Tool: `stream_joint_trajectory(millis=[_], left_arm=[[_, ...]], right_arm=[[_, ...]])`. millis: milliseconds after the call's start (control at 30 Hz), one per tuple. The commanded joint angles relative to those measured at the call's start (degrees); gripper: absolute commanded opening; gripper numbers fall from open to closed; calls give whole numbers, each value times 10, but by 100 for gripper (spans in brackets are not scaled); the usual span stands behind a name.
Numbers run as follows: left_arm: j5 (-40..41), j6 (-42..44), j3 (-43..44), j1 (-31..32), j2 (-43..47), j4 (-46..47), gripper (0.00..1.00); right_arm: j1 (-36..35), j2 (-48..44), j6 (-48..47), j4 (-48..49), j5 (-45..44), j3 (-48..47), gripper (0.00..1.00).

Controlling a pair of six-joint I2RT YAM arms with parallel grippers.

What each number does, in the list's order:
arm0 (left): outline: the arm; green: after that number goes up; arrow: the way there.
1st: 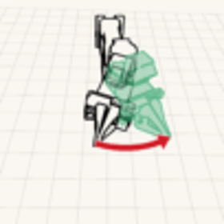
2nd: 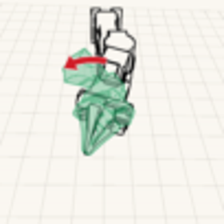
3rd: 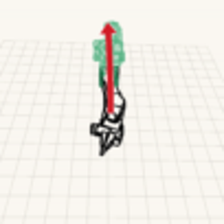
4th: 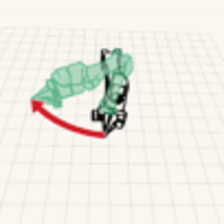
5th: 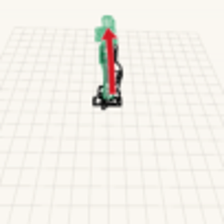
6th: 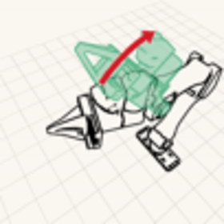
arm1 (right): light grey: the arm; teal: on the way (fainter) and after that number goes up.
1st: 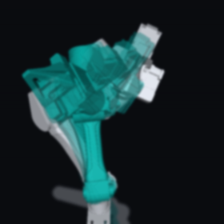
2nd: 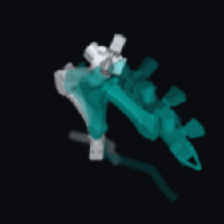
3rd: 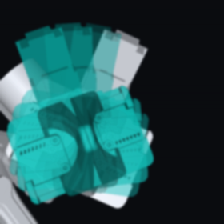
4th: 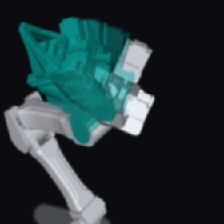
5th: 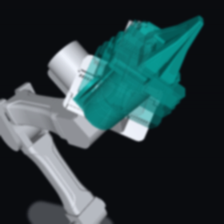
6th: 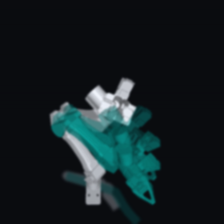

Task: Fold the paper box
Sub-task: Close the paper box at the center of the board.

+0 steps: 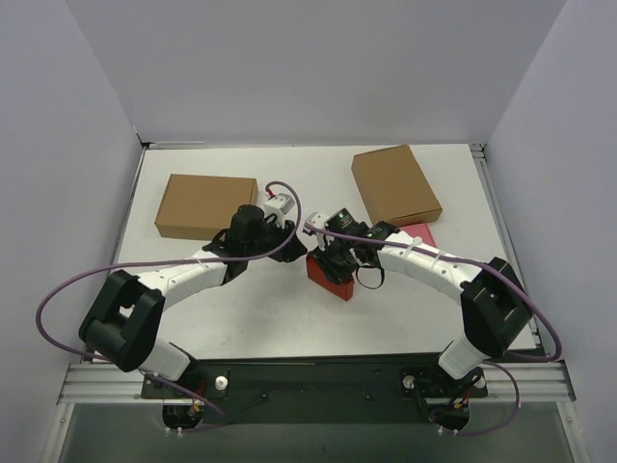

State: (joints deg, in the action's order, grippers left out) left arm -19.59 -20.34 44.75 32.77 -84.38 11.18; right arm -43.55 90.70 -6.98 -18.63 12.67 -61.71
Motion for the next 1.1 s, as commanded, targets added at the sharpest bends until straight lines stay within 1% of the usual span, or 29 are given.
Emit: stream_joint_trajectory(millis=[0,100,167,267,467,600,1067], left_arm=[[-5,14,32,-5,-13,22,38],[-13,14,42,-5,-25,23,31],[-17,13,45,-3,-28,24,30],[-17,7,41,-3,-30,29,29],[-42,3,27,0,-23,46,30],[-52,5,21,2,-22,58,33],[-28,33,38,25,-47,33,34]], right_arm=[[2,6,-6,-11,-4,-23,33],[3,10,-4,-11,-6,-24,33],[3,9,-2,-11,-7,-23,33],[7,10,-1,-11,-5,-23,33],[10,10,0,-12,-4,-22,33],[13,11,1,-12,1,-22,33],[16,12,3,-12,4,-22,33]])
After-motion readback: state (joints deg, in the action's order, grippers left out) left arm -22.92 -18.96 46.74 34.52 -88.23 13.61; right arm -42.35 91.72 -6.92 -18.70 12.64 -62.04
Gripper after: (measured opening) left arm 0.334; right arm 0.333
